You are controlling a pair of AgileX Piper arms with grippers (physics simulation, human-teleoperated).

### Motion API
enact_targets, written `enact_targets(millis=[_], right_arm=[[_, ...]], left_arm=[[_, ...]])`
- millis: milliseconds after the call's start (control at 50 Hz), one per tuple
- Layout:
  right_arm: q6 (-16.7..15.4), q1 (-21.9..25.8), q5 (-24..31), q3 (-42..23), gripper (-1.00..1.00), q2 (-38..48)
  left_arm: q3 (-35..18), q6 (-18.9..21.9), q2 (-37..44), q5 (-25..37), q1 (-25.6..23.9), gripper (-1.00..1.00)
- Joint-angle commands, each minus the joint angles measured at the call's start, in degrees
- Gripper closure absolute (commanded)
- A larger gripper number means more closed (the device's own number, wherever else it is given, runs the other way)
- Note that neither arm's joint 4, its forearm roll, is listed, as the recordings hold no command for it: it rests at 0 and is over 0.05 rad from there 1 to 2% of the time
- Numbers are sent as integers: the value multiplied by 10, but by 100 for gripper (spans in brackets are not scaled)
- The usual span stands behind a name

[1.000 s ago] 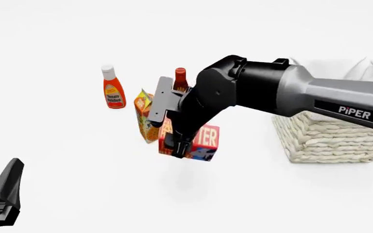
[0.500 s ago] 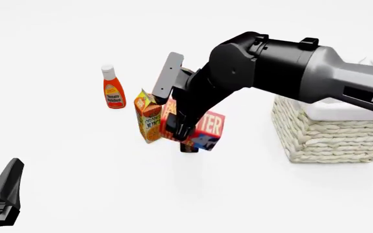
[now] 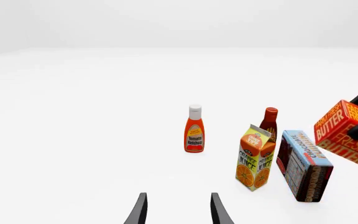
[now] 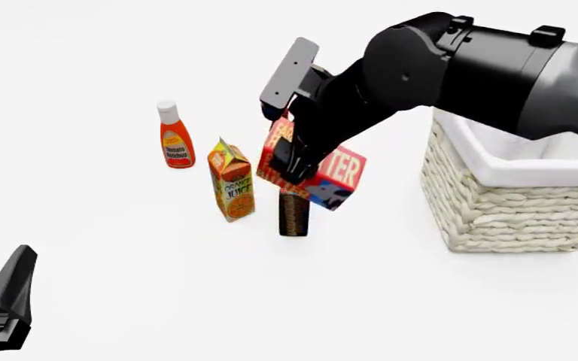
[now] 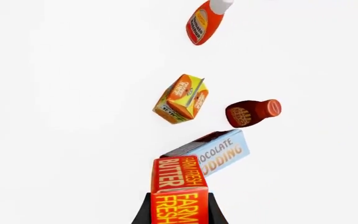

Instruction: Pick the butter and place it in the basket.

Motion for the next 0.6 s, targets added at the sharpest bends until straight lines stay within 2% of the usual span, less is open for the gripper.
enact_targets(millis=[20, 260, 280, 600], right_arm=[[28, -21, -8, -5, 100, -31], [41, -44, -19, 2, 100, -61], [52, -42, -16, -1, 100, -70], [89, -74, -41, 9, 100, -113]], left_arm=[[0, 0, 0, 0, 0, -100], [0, 0, 0, 0, 0, -100], [0, 0, 0, 0, 0, -100], [0, 0, 0, 0, 0, -100]])
